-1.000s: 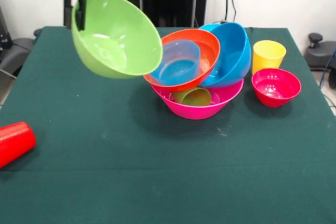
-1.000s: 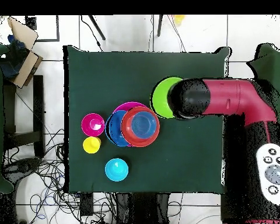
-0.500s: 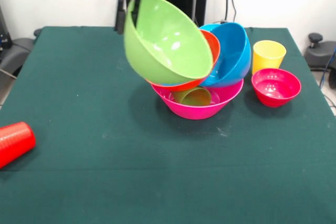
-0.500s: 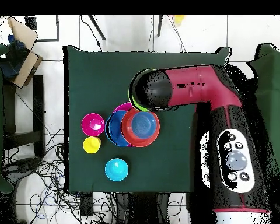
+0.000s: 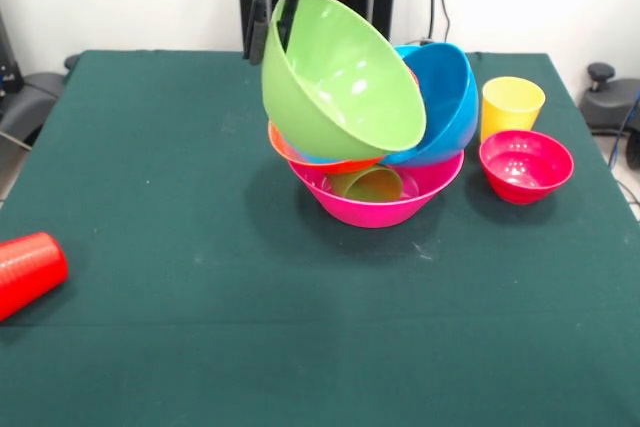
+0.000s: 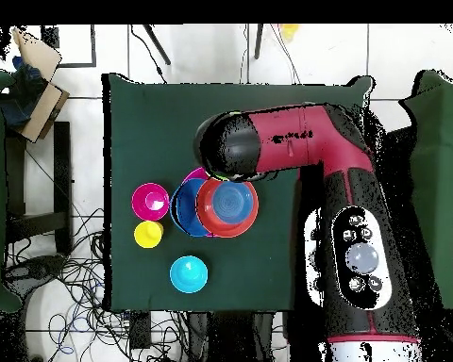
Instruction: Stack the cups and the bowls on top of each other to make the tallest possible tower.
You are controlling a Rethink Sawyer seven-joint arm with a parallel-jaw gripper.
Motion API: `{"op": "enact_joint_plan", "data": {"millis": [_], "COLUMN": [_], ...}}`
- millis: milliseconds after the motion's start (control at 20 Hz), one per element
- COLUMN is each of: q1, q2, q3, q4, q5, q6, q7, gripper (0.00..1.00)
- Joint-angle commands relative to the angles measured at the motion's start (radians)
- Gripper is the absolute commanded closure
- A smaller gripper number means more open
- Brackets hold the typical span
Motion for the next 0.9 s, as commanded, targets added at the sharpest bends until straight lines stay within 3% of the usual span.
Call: {"op": "enact_joint_plan", "data": {"millis": [50, 450, 900], "q1": [0.01, -0.021, 0.007], "q2": [0.006, -0.044, -0.086], "q3": [-0.032, -0.046, -0.084], "q4": [0.05, 0.174, 0.257], "q5": [0.0, 0.014, 0.024], "q6": [-0.03, -0.137, -0.192], "q7": [0.068, 0.062, 0.089], "gripper": [1.0, 1.0, 1.0]}}
